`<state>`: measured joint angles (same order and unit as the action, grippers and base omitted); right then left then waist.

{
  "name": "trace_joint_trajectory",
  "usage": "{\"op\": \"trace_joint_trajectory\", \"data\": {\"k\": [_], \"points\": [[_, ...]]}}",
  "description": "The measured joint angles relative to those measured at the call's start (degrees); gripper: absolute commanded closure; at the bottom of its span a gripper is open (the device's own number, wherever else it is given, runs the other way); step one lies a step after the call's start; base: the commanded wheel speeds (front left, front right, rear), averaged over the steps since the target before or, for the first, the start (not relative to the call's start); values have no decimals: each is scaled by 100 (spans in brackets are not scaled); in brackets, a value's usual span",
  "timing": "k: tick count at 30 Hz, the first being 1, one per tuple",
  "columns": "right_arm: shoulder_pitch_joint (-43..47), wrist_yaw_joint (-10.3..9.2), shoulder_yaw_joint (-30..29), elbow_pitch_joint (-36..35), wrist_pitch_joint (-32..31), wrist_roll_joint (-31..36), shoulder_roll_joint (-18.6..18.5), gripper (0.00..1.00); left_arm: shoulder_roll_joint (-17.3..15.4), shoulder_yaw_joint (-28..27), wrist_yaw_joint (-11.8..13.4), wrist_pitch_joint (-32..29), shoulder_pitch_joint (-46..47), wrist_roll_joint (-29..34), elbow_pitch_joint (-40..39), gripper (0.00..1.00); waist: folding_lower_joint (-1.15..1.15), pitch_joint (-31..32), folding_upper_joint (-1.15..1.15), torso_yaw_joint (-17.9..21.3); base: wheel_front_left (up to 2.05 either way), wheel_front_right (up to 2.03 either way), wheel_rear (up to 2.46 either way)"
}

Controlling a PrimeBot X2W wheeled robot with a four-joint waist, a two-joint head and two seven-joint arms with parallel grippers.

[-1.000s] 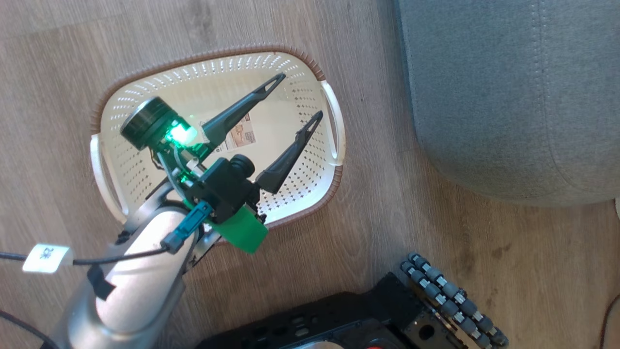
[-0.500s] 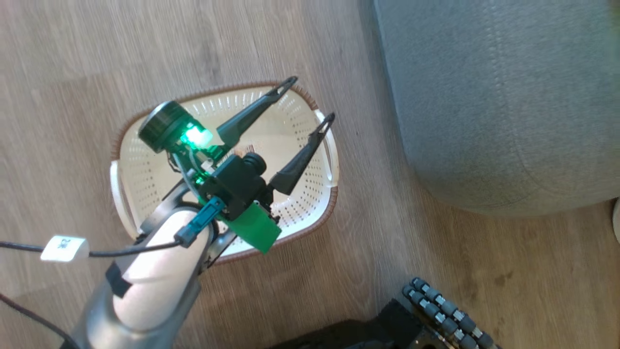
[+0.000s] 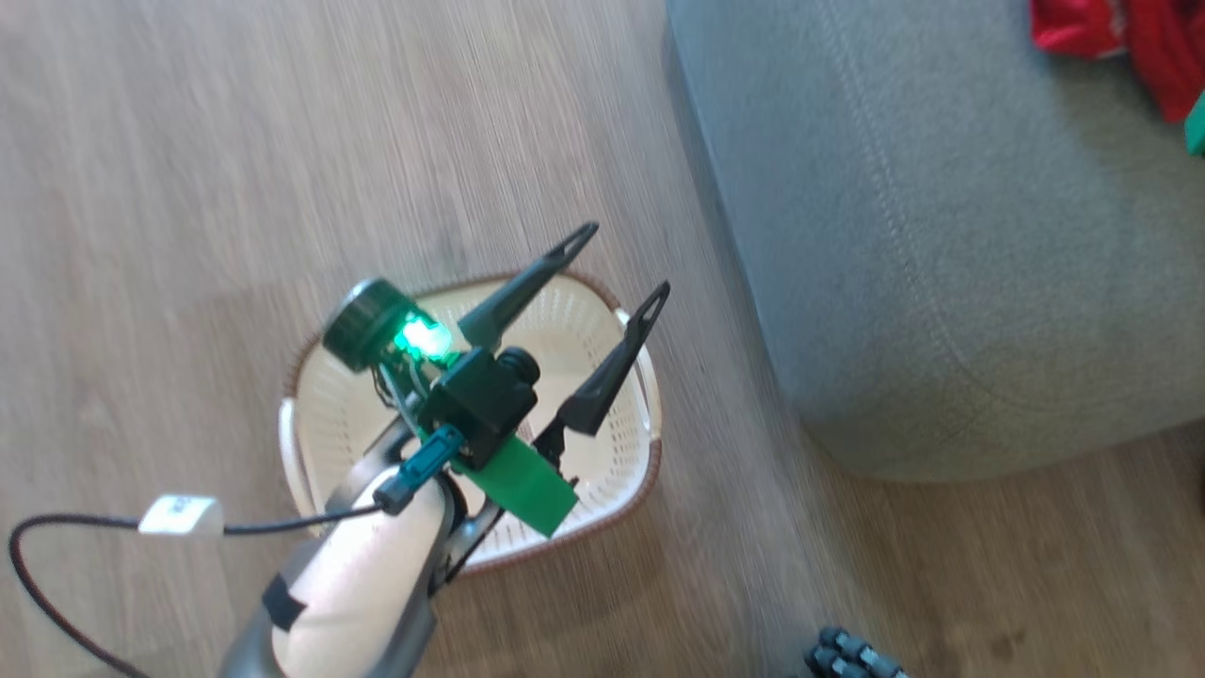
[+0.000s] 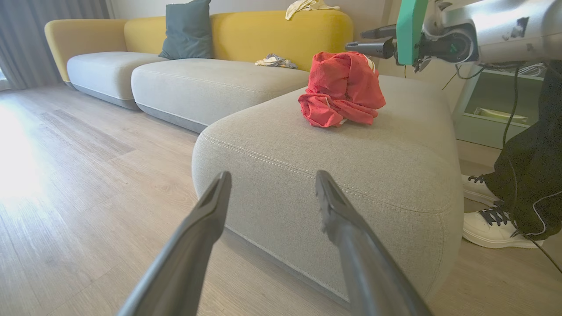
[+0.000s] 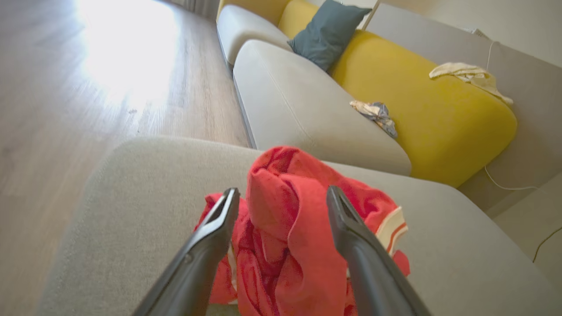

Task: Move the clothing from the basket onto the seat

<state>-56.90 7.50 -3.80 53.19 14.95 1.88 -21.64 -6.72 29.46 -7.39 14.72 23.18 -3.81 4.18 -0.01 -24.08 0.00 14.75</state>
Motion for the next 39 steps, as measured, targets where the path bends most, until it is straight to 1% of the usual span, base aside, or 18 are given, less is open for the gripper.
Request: {"op": "trace_joint_trajectory", "data": {"k": [5,10,13,14,18,21,24,29,33,39], "points": [[562,0,547,-872,0,-862,-116,0,147,-176,2,0,-360,-31,36,0,0,547,0,-77,0,0,0],[1243,0,793,-1758,-1,-1384,-313,0,254,-394,63,0,-619,-58,36,0,0,1022,0,-190,0,0,0],[1653,0,869,-2317,-1,-1519,-341,0,298,-485,136,0,-710,-56,34,0,0,1226,0,-314,0,0,0],[1653,0,869,-2317,-1,-1519,-341,0,298,-485,136,0,-710,-56,34,0,0,1226,0,-314,0,0,0],[2300,0,905,-2985,-1,-1641,-301,0,320,-747,333,0,-827,-57,-10,0,0,1417,0,-542,0,0,0],[2738,0,828,-3439,-1,-1653,-144,0,339,-950,455,0,-951,-63,-23,0,0,1536,0,-709,0,0,0],[3101,0,751,-3822,-1,-1440,64,0,355,-1213,647,0,-1060,-134,-42,0,0,1638,0,-879,0,0,0],[3681,0,616,-4263,-1,-1395,578,0,374,-1628,958,0,-1205,-136,-94,0,0,1793,0,-1170,0,0,0],[4051,0,527,-4464,-1,-1308,860,0,383,-1836,1140,0,-1379,-176,-80,0,0,1899,0,-1399,0,0,0],[4593,0,374,-4554,-1,-979,1317,0,388,-1875,1367,0,-1584,-181,42,0,0,2049,0,-1726,0,0,0]]}}
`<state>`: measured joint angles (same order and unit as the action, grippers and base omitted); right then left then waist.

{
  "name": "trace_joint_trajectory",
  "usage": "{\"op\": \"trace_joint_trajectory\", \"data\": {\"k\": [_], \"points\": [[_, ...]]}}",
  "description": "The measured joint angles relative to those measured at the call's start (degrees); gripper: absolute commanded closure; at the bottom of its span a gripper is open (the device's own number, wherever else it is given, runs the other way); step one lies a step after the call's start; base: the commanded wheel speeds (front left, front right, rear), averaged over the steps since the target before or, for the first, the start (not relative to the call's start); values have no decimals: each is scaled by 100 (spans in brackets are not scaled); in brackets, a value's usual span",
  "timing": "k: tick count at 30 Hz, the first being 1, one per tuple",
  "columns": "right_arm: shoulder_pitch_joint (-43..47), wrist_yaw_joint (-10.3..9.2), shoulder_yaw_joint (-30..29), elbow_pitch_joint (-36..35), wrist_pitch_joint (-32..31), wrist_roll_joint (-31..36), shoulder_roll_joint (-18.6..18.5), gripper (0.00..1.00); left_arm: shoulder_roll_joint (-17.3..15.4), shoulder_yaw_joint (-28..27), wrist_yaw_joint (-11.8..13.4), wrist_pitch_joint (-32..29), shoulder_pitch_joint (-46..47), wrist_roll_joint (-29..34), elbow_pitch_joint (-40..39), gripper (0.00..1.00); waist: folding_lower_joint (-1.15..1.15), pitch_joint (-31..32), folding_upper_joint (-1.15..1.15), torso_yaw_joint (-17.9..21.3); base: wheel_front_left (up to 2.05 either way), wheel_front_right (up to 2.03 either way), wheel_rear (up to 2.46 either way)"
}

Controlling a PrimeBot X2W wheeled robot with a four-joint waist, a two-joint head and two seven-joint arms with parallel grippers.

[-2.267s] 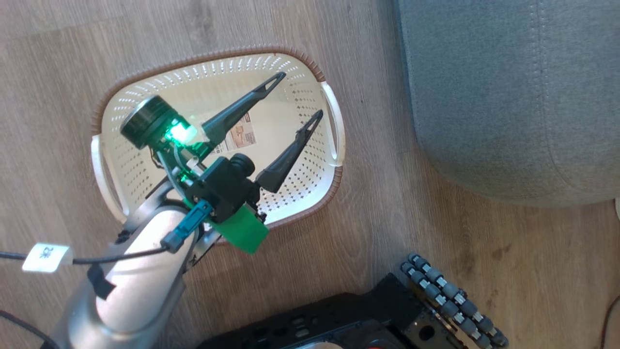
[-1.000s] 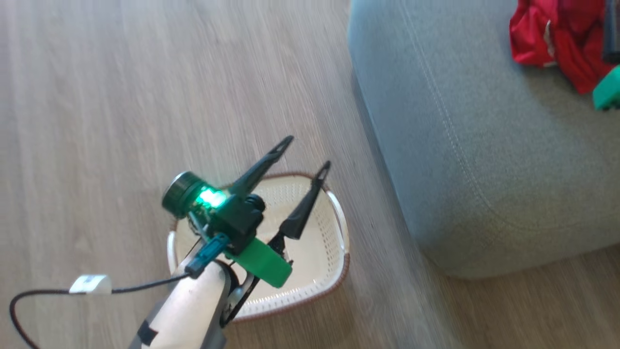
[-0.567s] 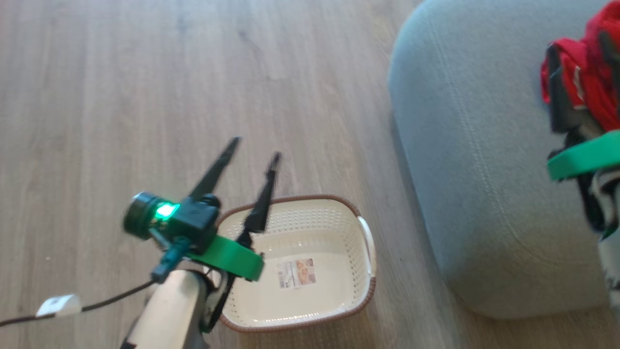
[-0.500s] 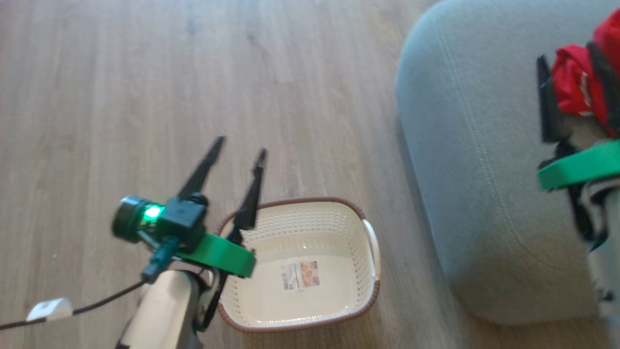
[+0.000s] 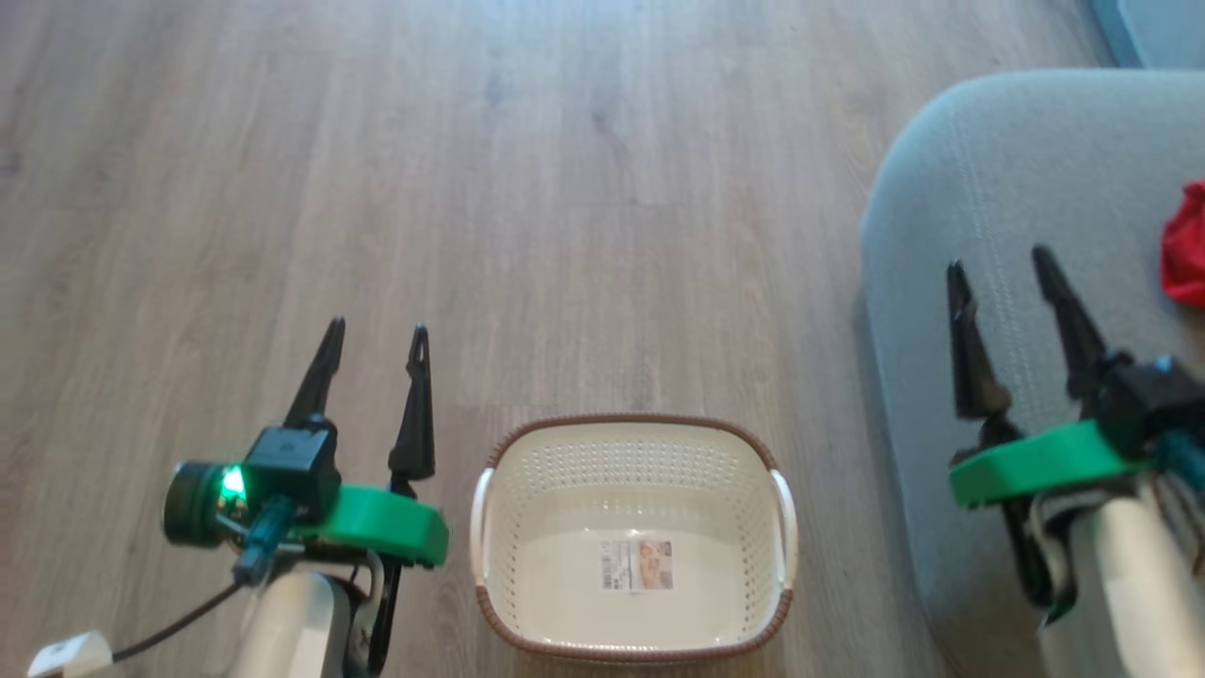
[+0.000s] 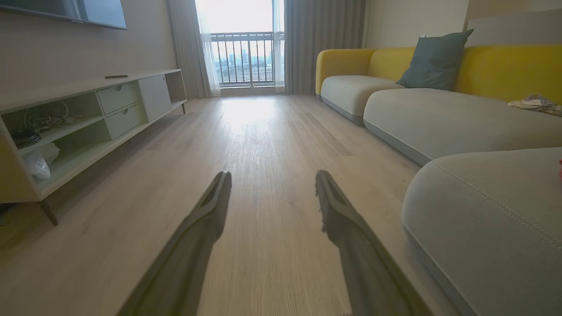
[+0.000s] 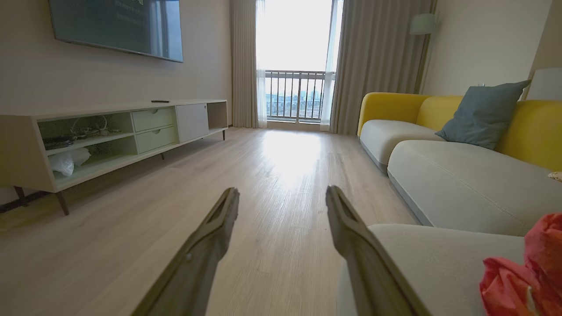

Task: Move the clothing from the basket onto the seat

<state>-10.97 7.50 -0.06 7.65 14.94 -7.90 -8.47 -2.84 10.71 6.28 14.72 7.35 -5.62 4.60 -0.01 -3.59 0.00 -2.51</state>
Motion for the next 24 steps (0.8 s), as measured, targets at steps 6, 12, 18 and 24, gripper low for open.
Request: {"op": "trace_joint_trajectory", "data": {"k": [6,12,18,24], "points": [[506,0,-214,23,0,254,314,0,3,54,-3,-1,-236,-105,405,0,0,156,0,-283,0,0,0],[851,0,-279,65,0,298,461,0,2,81,53,-1,-394,-197,546,0,0,265,0,-422,0,0,0],[940,0,-267,186,0,389,490,0,2,204,98,-1,-405,-197,715,0,0,330,0,-439,0,0,0],[946,0,-256,238,0,388,521,0,2,208,104,-1,-405,-196,722,0,0,365,0,-406,0,0,0]]}}
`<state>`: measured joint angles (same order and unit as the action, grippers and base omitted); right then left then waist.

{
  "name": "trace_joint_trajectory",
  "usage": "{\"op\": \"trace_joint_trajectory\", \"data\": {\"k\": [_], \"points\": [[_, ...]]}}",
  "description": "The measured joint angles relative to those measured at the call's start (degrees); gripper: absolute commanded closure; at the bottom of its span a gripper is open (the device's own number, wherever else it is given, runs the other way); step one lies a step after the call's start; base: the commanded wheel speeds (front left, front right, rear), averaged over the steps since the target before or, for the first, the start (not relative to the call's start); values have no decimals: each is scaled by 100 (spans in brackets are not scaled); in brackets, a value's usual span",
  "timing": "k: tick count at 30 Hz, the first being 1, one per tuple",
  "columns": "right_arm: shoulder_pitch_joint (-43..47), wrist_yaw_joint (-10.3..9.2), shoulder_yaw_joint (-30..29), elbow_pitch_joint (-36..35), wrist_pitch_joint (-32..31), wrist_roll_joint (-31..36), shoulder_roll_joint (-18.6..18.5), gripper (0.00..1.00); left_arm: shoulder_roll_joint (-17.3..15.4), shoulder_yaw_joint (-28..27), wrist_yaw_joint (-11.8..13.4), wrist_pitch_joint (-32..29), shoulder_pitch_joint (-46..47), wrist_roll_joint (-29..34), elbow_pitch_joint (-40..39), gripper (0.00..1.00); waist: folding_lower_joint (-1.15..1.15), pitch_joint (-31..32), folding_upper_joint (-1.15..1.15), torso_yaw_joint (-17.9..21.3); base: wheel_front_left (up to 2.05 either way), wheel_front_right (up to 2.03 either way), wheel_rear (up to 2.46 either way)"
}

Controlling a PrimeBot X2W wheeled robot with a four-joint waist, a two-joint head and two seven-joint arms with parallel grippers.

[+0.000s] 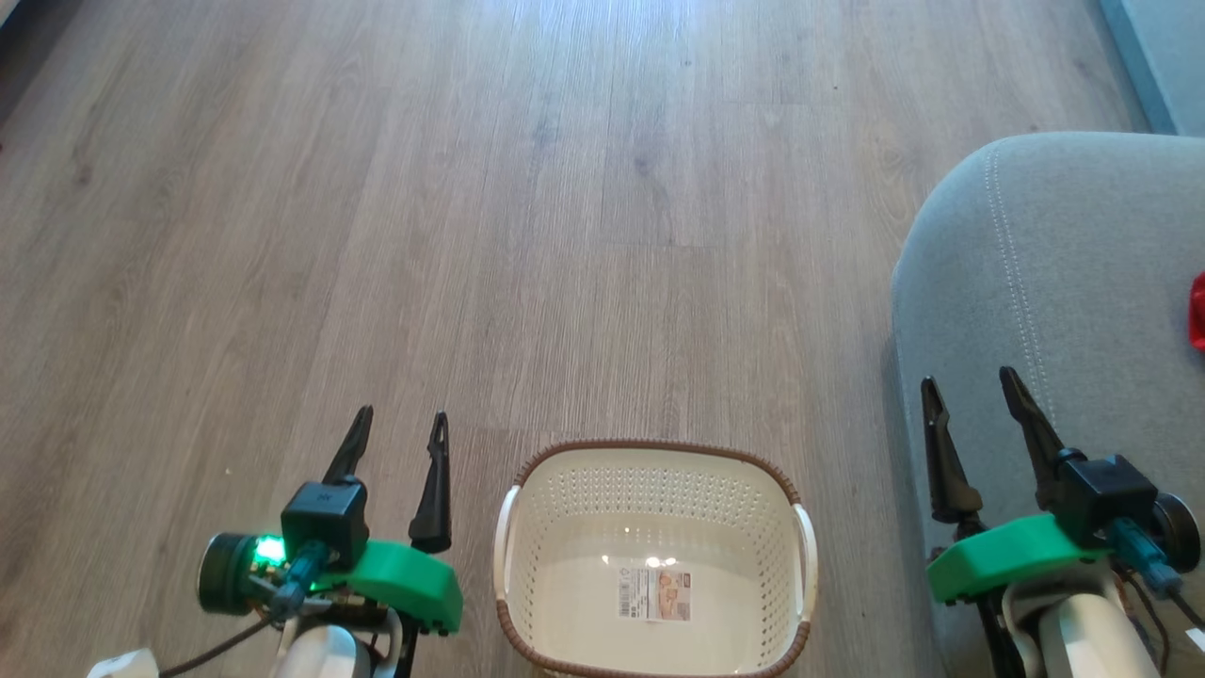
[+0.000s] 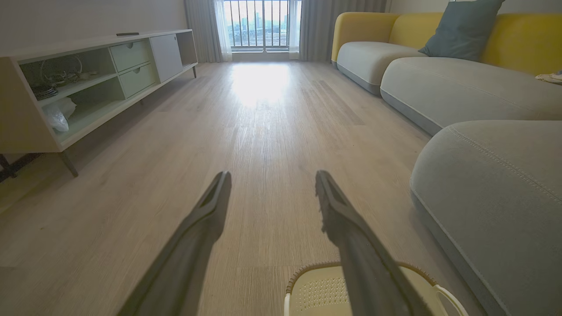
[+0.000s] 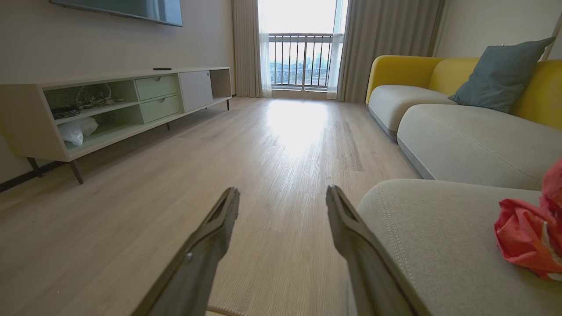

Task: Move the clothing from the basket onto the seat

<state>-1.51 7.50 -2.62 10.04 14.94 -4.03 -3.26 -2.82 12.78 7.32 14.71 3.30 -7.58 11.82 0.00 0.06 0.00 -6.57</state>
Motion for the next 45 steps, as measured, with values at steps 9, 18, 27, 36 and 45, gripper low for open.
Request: {"op": "trace_joint_trajectory", "data": {"k": [9,18,27,36,45], "points": [[-1,0,12,27,0,-8,19,0,0,1,48,0,-2,-2,38,0,0,9,0,40,0,0,0],[-2,0,-33,27,0,51,30,0,0,-60,-113,0,-5,-148,-52,0,0,-2,0,45,0,0,0],[-4,0,-42,40,0,52,36,0,0,-166,-421,0,-20,-268,-213,0,0,-50,0,51,0,0,0],[-10,0,-40,87,0,52,42,0,0,-210,-519,0,-131,-467,-151,0,0,-76,0,90,0,0,0],[-13,0,-38,107,0,52,54,0,0,-235,-614,0,-130,-555,-144,0,0,-60,0,121,0,0,0]]}}
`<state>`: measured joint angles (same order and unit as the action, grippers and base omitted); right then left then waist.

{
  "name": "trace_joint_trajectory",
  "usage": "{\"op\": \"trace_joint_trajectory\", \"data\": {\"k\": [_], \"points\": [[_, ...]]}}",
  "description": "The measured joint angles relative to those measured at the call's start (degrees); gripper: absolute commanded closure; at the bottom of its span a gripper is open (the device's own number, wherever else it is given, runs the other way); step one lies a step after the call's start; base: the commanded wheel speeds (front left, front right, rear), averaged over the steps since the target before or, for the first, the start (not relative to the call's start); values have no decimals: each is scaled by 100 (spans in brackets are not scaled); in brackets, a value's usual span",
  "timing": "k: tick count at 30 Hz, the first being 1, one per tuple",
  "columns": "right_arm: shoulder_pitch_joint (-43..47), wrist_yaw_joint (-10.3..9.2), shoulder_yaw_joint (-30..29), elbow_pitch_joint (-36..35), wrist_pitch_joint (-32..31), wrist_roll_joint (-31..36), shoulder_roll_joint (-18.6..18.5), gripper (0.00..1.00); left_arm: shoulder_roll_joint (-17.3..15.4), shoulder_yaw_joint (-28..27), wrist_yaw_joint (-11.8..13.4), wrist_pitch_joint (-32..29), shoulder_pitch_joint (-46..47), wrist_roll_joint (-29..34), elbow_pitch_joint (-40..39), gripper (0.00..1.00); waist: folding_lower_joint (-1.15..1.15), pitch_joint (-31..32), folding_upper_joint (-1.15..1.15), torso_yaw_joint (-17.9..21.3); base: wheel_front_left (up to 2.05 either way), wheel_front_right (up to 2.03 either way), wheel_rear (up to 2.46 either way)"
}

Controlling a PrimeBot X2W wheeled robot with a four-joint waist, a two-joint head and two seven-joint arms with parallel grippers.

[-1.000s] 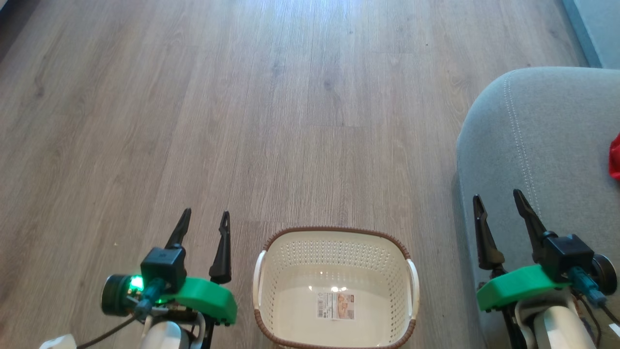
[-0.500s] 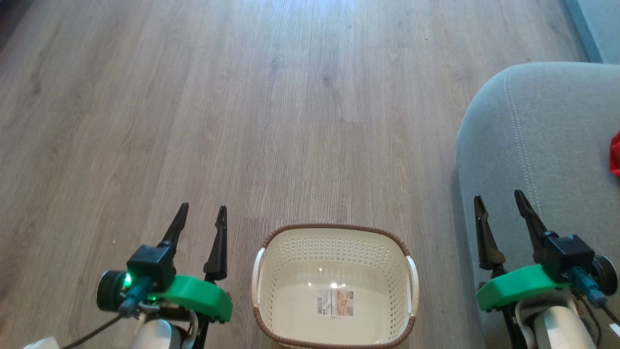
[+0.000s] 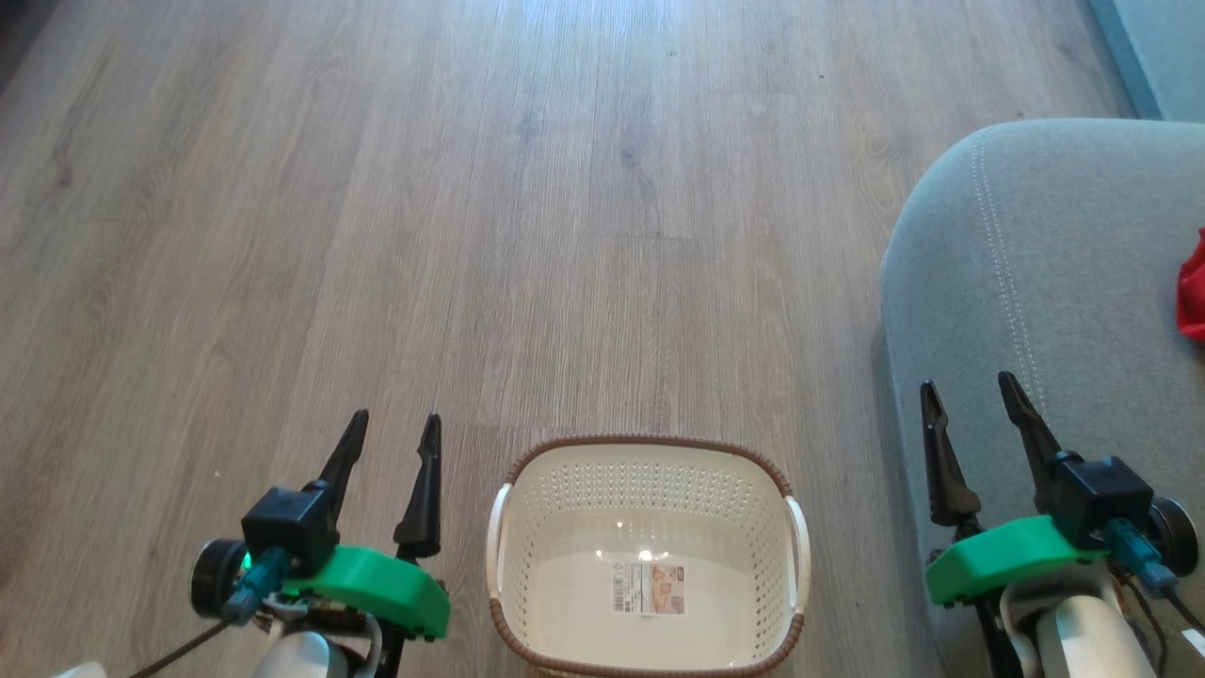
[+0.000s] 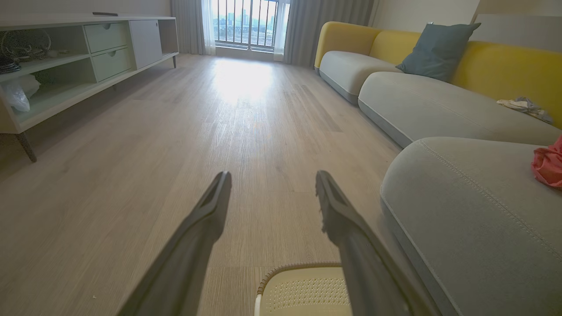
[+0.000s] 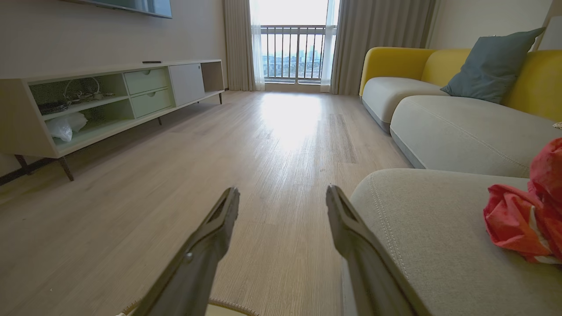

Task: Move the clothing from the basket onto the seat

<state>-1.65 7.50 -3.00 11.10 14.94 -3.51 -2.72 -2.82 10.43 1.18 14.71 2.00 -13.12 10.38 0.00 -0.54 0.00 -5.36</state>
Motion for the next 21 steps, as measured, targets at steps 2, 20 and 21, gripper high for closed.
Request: {"op": "trace_joint_trajectory", "data": {"k": [2,20,21], "points": [[-1,0,0,1,0,0,0,0,0,-4,-1,0,0,0,0,0,0,-6,0,2,0,0,0],[235,0,-12,514,-142,-556,41,100,-9,-37,-47,-121,-317,-608,483,100,0,-20,0,49,0,0,0],[235,0,-12,512,-162,-624,41,100,-10,-45,-51,-157,-317,-673,483,100,0,-20,0,53,0,0,0]]}}
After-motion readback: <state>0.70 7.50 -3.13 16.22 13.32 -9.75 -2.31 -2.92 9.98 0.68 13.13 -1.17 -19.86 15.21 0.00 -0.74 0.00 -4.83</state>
